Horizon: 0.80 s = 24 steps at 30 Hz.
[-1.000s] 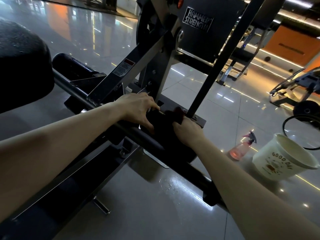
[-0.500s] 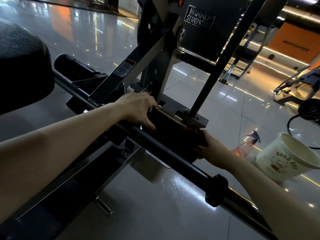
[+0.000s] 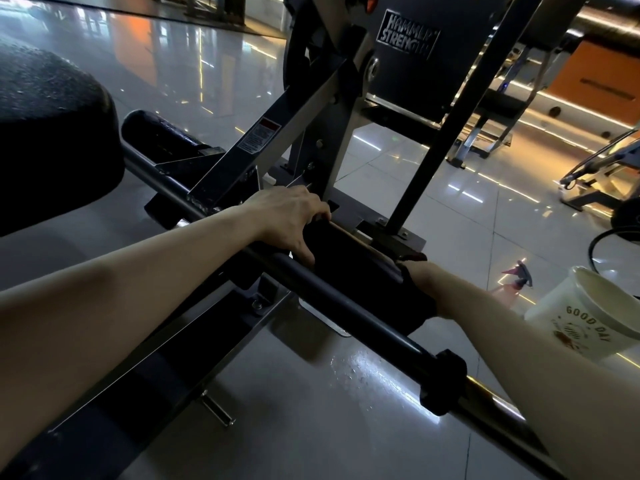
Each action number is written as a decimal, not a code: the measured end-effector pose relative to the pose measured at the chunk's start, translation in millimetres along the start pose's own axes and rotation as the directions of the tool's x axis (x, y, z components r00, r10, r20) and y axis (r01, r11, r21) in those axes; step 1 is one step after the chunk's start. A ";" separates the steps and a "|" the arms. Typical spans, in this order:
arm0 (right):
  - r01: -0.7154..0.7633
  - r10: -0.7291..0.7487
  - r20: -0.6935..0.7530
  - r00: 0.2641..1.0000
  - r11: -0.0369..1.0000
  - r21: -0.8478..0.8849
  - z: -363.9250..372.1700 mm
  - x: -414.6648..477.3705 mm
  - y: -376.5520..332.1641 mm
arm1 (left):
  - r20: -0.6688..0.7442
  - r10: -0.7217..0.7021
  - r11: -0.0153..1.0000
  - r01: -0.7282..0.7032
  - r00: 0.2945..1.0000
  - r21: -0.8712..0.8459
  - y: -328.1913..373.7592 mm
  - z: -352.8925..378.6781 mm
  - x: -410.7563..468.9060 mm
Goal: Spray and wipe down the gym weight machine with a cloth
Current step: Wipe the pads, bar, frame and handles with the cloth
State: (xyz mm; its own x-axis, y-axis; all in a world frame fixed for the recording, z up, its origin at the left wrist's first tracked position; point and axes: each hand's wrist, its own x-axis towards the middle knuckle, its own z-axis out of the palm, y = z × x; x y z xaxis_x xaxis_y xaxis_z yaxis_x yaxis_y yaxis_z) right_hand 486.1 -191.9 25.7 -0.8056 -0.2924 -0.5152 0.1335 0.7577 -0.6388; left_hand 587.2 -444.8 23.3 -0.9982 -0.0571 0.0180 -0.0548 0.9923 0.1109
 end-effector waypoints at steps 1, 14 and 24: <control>0.019 -0.023 -0.065 0.998 0.999 -0.051 3.8 4.8 -4.8 | -0.001 0.006 1.000 -0.006 1.000 -0.004 -0.5 0.0 0.1; 0.523 -0.611 0.118 0.783 0.543 -0.657 39.1 -5.9 -26.1 | 0.128 -0.049 0.984 0.070 0.991 -0.166 -6.9 2.7 27.1; 0.457 -0.407 0.239 0.882 0.608 -0.649 -12.6 -38.1 6.7 | 0.372 -0.145 0.966 0.212 0.917 -0.146 9.7 -28.6 39.7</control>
State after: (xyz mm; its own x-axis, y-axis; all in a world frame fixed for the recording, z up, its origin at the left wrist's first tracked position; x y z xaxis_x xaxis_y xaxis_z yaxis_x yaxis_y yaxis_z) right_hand 510.3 -168.3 48.3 -0.6264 -0.7058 -0.3310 -0.6617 0.7058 -0.2529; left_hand 547.7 -440.6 53.5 -0.9164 -0.1552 -0.3690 -0.2607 0.9309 0.2559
